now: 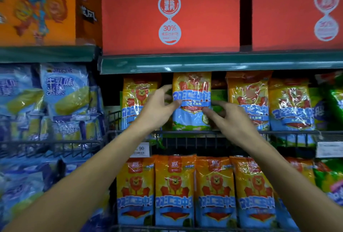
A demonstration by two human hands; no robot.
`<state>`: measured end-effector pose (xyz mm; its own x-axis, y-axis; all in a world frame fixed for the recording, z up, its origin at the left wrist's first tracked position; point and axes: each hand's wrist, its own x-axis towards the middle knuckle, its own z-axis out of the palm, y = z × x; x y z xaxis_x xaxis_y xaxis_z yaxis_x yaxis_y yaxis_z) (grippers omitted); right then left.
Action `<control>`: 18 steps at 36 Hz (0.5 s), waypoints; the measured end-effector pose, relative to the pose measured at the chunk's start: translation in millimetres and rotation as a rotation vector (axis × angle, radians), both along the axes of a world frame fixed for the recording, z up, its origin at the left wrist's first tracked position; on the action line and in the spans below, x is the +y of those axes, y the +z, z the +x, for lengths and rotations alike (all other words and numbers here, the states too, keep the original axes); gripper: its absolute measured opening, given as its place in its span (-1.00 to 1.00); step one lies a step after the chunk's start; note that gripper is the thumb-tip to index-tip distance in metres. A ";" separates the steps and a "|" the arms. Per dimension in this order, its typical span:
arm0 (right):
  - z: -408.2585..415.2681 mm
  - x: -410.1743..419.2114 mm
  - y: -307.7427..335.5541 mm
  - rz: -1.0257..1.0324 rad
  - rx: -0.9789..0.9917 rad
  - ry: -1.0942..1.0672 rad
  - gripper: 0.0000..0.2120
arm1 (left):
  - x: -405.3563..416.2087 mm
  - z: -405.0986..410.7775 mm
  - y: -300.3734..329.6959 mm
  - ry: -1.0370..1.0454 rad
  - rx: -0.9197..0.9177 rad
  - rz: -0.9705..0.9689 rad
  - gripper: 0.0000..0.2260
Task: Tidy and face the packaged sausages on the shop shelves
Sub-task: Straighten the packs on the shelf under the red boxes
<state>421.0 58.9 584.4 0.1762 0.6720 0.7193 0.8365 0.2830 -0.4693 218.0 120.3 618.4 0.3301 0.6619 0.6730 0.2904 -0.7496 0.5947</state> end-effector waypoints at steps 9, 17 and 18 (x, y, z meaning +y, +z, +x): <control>-1.7 3.6 -4.1 -0.208 -0.114 -0.040 -0.39 | 4.0 -6.9 -12.0 0.071 0.214 0.008 -0.50; 8.4 1.4 -9.4 -0.134 -0.080 -0.051 -0.33 | 6.2 -4.5 -11.4 0.100 0.264 0.015 -0.43; 8.7 1.1 -10.4 -0.141 -0.103 -0.072 -0.34 | 6.8 -3.8 -13.5 0.118 0.285 0.030 -0.47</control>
<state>429.6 60.0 573.9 0.1582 0.7560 0.6352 0.8977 0.1577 -0.4113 214.2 127.1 604.9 0.4299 0.6883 0.5844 0.5285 -0.7166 0.4552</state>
